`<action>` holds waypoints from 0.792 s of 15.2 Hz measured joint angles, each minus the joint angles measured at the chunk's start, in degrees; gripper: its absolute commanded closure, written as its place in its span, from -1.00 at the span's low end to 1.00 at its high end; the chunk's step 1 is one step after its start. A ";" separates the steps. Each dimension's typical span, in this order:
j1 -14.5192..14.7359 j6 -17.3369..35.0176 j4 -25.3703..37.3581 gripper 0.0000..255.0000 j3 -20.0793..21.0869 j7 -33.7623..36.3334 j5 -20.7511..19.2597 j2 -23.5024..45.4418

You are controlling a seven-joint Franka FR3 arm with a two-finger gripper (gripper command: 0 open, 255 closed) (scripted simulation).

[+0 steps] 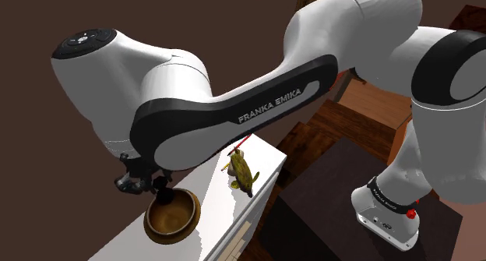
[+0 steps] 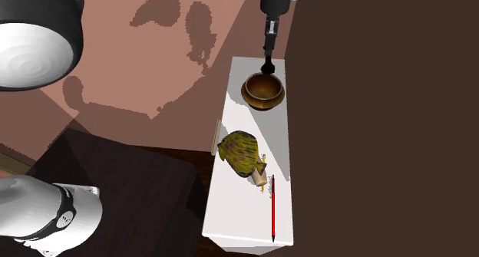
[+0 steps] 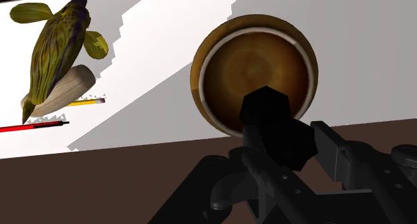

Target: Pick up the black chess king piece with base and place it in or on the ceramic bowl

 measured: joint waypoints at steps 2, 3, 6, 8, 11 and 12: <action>-0.18 1.14 -0.97 1.00 -0.12 0.07 -0.17 0.22; -0.23 1.89 -1.54 1.00 -0.20 0.19 -0.30 0.42; -0.08 3.62 -2.48 1.00 -0.46 0.59 -0.75 1.33; -0.14 4.91 -3.53 1.00 -0.59 0.84 -0.97 1.63; -0.01 6.47 -4.16 1.00 -0.92 1.12 -1.45 2.63; 0.00 7.08 -4.60 1.00 -1.00 1.26 -1.60 2.85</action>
